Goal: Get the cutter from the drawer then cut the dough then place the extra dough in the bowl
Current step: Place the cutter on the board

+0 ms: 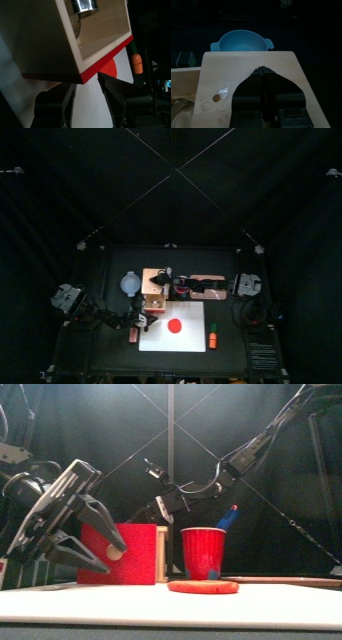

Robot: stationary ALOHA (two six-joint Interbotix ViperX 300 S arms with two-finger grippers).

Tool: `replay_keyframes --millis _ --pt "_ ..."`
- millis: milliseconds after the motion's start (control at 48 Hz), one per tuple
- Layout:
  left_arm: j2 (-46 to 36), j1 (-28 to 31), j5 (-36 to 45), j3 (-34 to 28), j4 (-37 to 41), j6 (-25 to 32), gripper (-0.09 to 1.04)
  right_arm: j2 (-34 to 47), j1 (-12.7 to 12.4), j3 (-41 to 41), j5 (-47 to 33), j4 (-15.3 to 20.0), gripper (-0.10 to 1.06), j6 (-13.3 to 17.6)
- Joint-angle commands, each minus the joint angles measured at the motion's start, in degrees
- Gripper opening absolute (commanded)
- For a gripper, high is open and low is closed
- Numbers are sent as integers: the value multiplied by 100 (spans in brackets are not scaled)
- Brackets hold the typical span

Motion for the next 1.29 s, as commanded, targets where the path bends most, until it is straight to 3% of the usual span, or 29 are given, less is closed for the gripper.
replay_keyframes --millis 21,208,458,646,750,917,1000,1292 --pt "-97 9 -18 -53 18 18 80 26 -18 9 132 -9 -6 -18" --pt "-237 -18 35 -44 9 18 80 26 -18 0 193 -9 -6 -18" --pt "-932 -211 729 202 70 53 78 26 -18 9 246 0 -6 -9" --pt "-1696 -352 633 431 1002 308 78 9 0 0 255 -9 -6 -9" --pt "-2197 -325 105 563 1837 677 78 -26 26 -9 246 -9 -6 0" --pt "-2663 -26 -1503 896 2918 1564 78 -211 26 -9 255 0 -6 44" --pt "-2804 211 -1907 1055 2909 1819 78 -308 35 9 255 0 -6 44" --pt "-2971 439 -1916 1239 2672 1890 78 -598 220 9 264 0 -6 44"
